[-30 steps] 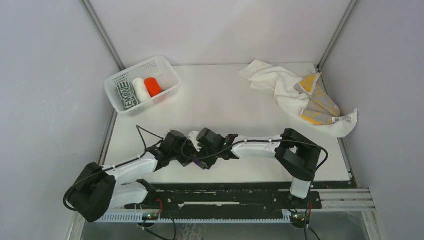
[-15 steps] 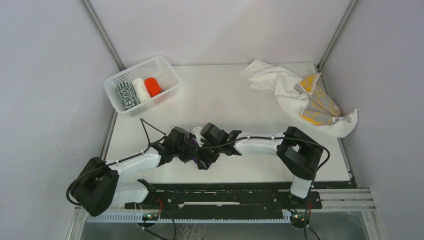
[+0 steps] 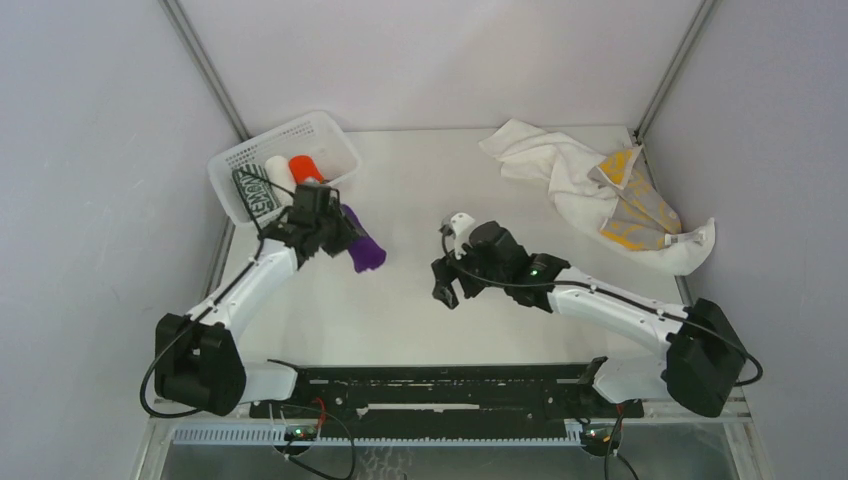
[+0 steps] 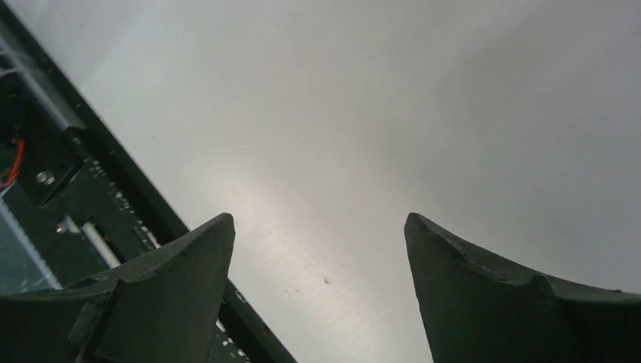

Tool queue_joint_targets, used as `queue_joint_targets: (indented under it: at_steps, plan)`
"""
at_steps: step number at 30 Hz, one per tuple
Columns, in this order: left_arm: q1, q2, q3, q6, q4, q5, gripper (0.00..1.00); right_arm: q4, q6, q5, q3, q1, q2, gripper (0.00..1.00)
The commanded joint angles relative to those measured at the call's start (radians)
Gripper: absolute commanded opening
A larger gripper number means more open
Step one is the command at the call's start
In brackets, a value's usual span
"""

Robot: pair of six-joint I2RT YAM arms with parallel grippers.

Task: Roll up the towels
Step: Pick up the towel at the center of the board, then place the towel in the bin.

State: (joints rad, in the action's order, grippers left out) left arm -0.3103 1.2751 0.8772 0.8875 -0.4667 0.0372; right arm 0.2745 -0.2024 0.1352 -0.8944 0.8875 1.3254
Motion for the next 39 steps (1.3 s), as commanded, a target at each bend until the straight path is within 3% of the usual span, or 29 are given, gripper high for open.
queue_joint_targets:
  at_steps: [1,10,16,25,29,39]
  plan:
    - [0.115,0.068,0.231,-0.185,-0.039,-0.088,0.35,-0.006,-0.023,-0.06,0.071,-0.063,-0.089,0.83]
    - [0.297,0.364,0.65,-0.326,-0.022,-0.257,0.35,-0.063,-0.042,-0.038,0.15,-0.121,-0.126,0.84]
    - [0.37,0.615,0.9,-0.329,0.038,-0.394,0.36,-0.085,-0.04,-0.041,0.162,-0.128,-0.102,0.85]
    - [0.407,0.988,1.309,-0.354,-0.086,-0.422,0.36,-0.076,-0.031,-0.033,0.163,-0.148,-0.068,0.85]
    - [0.418,1.083,1.372,-0.353,-0.141,-0.411,0.37,-0.073,-0.037,-0.024,0.163,-0.159,-0.057,0.85]
    - [0.414,1.151,1.376,-0.408,-0.285,-0.217,0.42,-0.05,-0.043,-0.028,0.161,-0.162,-0.039,0.84]
